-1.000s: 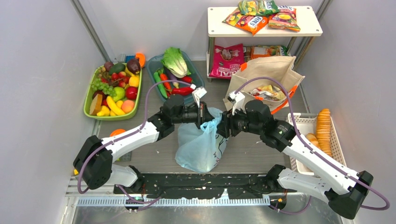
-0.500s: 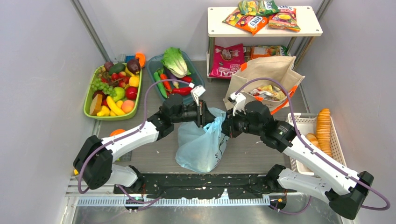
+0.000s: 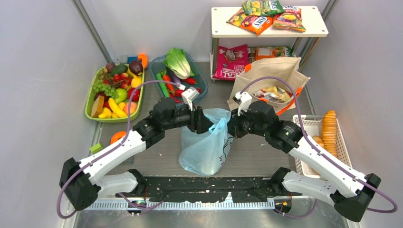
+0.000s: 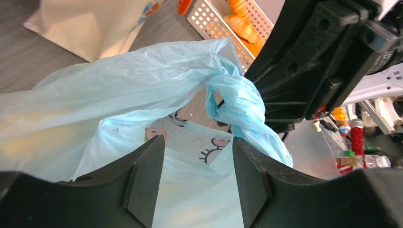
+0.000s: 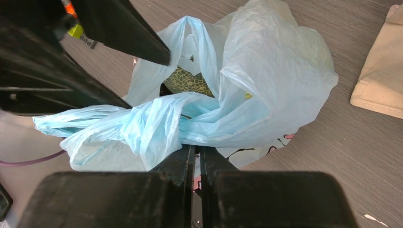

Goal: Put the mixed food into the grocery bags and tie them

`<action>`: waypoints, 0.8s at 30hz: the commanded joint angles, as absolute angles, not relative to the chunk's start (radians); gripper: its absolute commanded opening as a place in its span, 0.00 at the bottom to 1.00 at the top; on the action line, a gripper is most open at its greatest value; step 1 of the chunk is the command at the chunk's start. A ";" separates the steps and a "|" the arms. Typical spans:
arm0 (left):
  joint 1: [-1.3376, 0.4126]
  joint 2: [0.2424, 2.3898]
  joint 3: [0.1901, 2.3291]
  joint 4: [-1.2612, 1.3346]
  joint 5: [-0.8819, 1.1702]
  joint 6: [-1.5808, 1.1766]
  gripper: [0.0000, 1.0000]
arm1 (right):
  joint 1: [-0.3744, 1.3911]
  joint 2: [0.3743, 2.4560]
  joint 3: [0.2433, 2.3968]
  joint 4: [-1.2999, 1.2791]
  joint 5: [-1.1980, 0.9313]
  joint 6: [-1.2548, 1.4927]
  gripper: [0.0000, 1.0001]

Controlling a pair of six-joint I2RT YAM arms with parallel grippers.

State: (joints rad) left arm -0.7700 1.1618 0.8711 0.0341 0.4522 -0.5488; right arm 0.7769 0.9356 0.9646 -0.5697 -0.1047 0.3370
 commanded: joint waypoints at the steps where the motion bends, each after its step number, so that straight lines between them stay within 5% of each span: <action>1: -0.760 1.055 0.908 -0.109 0.341 -0.472 0.58 | 0.777 0.945 1.019 -0.562 -0.082 0.321 0.05; 12: -0.759 0.821 0.894 -0.161 0.303 -0.557 0.61 | 0.778 0.971 1.033 -0.537 -0.111 0.327 0.05; 24: -0.845 0.916 0.938 -0.167 0.296 -0.556 0.63 | 0.781 0.973 1.027 -0.523 -0.118 0.340 0.05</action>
State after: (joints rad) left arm -0.8402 0.9081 0.9062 -0.1776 0.3061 -0.5507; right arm 0.7769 0.9760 0.9913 -0.5682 -0.1123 0.3363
